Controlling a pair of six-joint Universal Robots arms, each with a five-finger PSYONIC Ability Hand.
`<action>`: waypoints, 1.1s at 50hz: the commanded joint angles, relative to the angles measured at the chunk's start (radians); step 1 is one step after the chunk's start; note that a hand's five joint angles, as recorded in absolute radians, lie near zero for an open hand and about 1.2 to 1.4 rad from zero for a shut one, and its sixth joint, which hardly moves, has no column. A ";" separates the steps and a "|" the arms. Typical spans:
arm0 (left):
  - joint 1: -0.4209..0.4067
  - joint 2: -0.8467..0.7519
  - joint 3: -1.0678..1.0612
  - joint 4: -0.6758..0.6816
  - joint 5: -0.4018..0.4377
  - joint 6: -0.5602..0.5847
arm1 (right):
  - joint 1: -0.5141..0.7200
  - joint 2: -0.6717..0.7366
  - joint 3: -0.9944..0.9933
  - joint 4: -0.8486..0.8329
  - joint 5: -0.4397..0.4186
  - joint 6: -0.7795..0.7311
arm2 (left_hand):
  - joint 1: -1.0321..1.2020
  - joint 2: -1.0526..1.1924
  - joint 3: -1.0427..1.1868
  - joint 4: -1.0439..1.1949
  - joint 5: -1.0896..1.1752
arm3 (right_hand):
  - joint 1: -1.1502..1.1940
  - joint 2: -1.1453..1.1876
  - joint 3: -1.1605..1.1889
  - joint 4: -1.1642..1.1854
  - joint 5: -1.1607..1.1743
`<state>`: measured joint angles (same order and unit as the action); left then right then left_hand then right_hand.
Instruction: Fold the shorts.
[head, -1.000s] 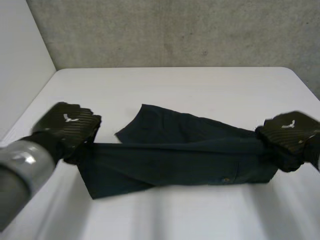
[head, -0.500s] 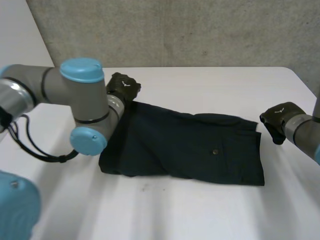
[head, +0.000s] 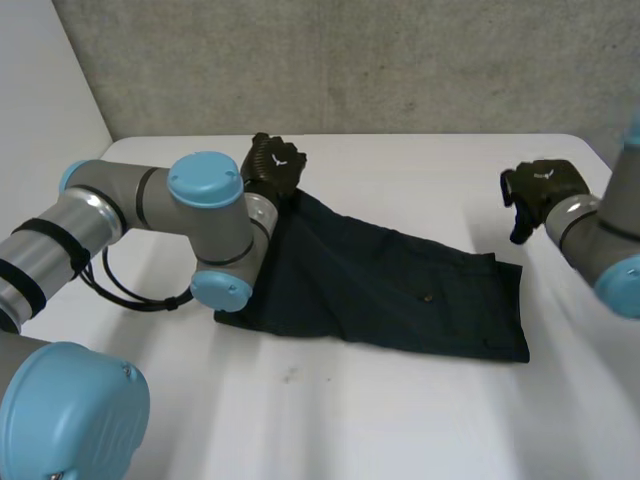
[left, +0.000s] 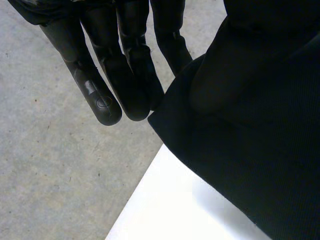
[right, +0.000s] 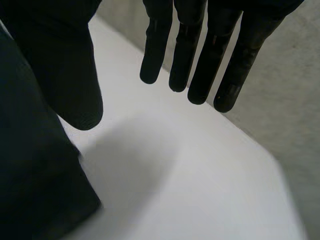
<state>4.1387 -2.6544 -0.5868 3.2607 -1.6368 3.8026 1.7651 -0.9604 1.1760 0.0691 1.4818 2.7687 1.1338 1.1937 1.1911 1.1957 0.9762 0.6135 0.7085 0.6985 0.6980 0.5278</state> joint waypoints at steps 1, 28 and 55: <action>-0.008 0.080 -0.097 -0.009 -0.001 0.005 | -0.082 0.136 -0.208 0.267 -0.301 0.364 | 0.262 0.203 0.205 0.201 0.246 | -0.023 -0.118 -0.108 -0.108 -0.112; -0.017 0.126 -0.162 -0.010 -0.001 -0.001 | -0.079 0.284 -0.274 0.307 -0.215 0.215 | 0.262 0.203 0.205 0.201 0.246 | 0.070 -0.025 -0.015 -0.014 -0.019; -0.009 0.119 -0.145 -0.002 0.005 0.006 | -0.091 0.029 -0.033 0.186 -0.215 0.195 | 0.262 0.203 0.205 0.201 0.246 | 0.783 0.688 0.698 0.698 0.694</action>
<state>4.1278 -2.5288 -0.7436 3.2549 -1.6350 3.8072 1.6783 -0.8448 1.0333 0.3139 1.2656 2.9710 1.1338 1.1937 1.1911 1.1958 0.9762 0.9548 1.1667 1.1851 1.1887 0.9466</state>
